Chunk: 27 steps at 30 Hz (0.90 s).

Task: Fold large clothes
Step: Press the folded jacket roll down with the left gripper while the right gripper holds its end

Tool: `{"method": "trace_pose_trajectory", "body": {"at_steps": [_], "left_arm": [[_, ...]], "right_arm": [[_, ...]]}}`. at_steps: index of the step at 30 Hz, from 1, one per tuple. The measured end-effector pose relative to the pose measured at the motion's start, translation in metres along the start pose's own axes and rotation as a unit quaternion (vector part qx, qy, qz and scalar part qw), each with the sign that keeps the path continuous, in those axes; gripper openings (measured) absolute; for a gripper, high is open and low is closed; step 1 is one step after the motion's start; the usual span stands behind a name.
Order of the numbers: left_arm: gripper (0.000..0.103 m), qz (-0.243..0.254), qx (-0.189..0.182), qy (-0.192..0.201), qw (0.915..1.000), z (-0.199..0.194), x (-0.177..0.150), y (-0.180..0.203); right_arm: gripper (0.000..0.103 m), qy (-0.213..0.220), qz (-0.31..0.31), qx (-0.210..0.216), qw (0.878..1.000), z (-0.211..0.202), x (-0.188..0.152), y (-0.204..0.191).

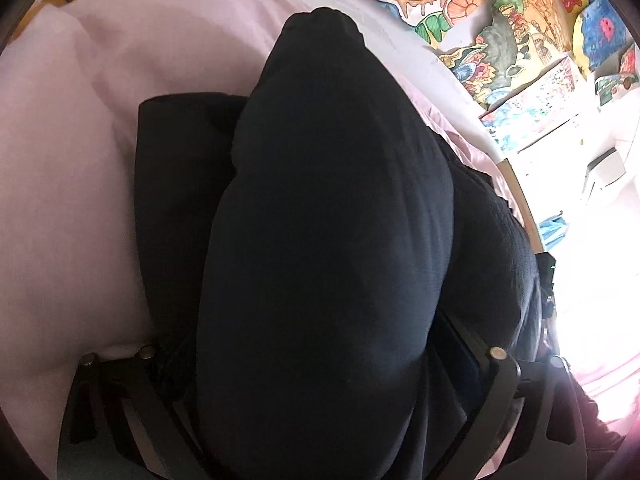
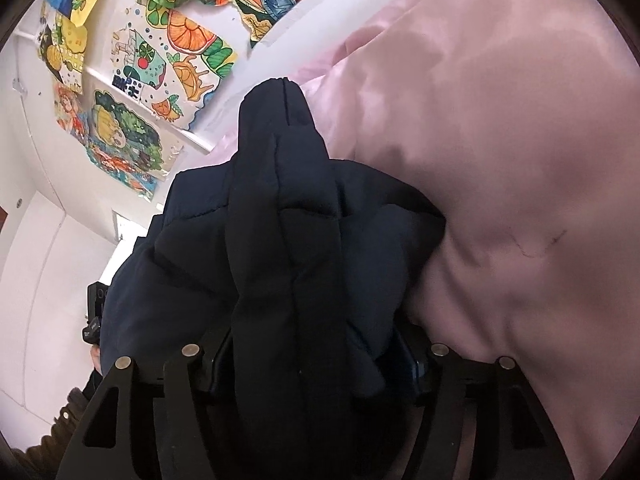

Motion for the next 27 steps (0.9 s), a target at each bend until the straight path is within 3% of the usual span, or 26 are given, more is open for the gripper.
{"method": "trace_pose_trajectory", "body": {"at_steps": [3,5,9,13,18,27], "left_arm": [[0.077,0.016,0.037,0.017,0.9991,-0.012,-0.006,0.007],[0.063,0.027,0.061,0.026,0.9974,-0.019,-0.009,0.013],[0.045,0.037,0.101,0.036,0.9936,-0.029,-0.013,0.020],[0.031,0.081,0.173,0.055,0.9800,-0.040,-0.021,0.038],[0.023,0.120,0.247,0.071,0.9589,-0.044,-0.033,0.051],[0.016,0.108,0.255,0.100,0.9555,-0.049,-0.029,0.078]], "right_arm": [[0.062,-0.001,0.005,0.007,1.000,-0.001,-0.001,0.001],[0.058,0.000,0.002,0.007,1.000,-0.002,-0.003,0.000],[0.044,0.005,-0.015,0.004,1.000,-0.005,-0.007,-0.008],[0.036,0.016,-0.031,-0.009,0.999,-0.010,-0.011,-0.016],[0.030,0.037,-0.041,-0.012,0.998,-0.022,-0.019,-0.027],[0.025,0.067,-0.033,-0.005,0.997,-0.041,-0.026,-0.046]]}}
Point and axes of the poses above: each gripper's, at about its wrist camera, not at the fingertips, and z roughly the way its jaws point, y to its right, x to its top, the point moved 7 cm from there along z, roughly the way its jaws point, and after that the axes turned 12 degrees about z, right-handed, at the moved point
